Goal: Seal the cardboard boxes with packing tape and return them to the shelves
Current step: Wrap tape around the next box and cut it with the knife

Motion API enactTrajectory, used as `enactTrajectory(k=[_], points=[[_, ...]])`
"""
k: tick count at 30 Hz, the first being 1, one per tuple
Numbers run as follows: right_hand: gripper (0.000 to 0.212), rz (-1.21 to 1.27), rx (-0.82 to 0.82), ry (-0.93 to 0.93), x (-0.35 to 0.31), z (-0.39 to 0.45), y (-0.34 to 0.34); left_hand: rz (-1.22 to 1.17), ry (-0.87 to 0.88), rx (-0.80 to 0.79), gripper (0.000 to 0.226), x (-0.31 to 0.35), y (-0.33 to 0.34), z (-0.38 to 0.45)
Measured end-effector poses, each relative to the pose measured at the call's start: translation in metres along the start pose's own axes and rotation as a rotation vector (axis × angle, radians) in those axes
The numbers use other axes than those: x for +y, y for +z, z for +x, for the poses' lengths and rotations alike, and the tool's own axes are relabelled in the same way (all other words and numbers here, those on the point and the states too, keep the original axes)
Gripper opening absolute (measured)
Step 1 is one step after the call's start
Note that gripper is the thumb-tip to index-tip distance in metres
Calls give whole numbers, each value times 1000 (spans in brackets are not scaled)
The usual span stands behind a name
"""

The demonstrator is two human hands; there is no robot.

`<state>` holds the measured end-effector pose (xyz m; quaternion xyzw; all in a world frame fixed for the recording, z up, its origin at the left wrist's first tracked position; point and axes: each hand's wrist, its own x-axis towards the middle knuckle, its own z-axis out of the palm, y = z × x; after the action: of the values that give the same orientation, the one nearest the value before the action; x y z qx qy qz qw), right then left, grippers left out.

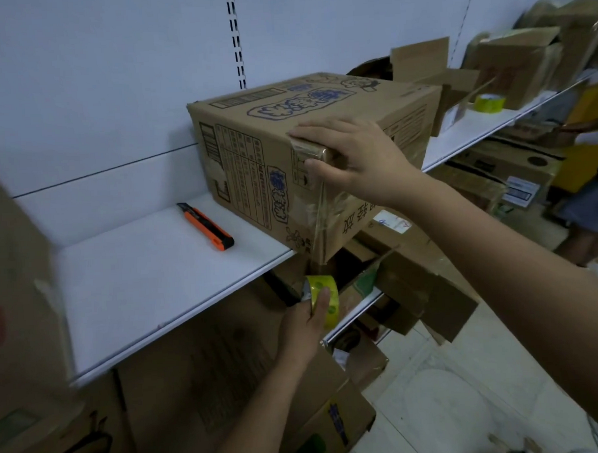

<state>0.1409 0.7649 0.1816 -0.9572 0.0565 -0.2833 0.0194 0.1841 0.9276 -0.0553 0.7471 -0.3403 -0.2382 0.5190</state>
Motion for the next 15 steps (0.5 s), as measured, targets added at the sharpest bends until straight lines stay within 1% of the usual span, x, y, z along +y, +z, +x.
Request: enactTrajectory(k=[6, 9, 11, 14, 15], points=[[57, -7, 5, -25, 2, -1, 2, 25, -46, -13, 54, 6, 5, 12], [58, -19, -1, -35, 3, -1, 1, 42, -50, -17, 51, 9, 2, 19], [59, -34, -5, -52, 3, -1, 1, 43, -62, -45, 47, 9, -1, 24], [62, -35, -7, -89, 6, -3, 2, 13, -85, -86, 51, 16, -5, 34], [61, -17, 1, -99, 8, -5, 3, -15, -101, -103, 46, 23, -7, 36]])
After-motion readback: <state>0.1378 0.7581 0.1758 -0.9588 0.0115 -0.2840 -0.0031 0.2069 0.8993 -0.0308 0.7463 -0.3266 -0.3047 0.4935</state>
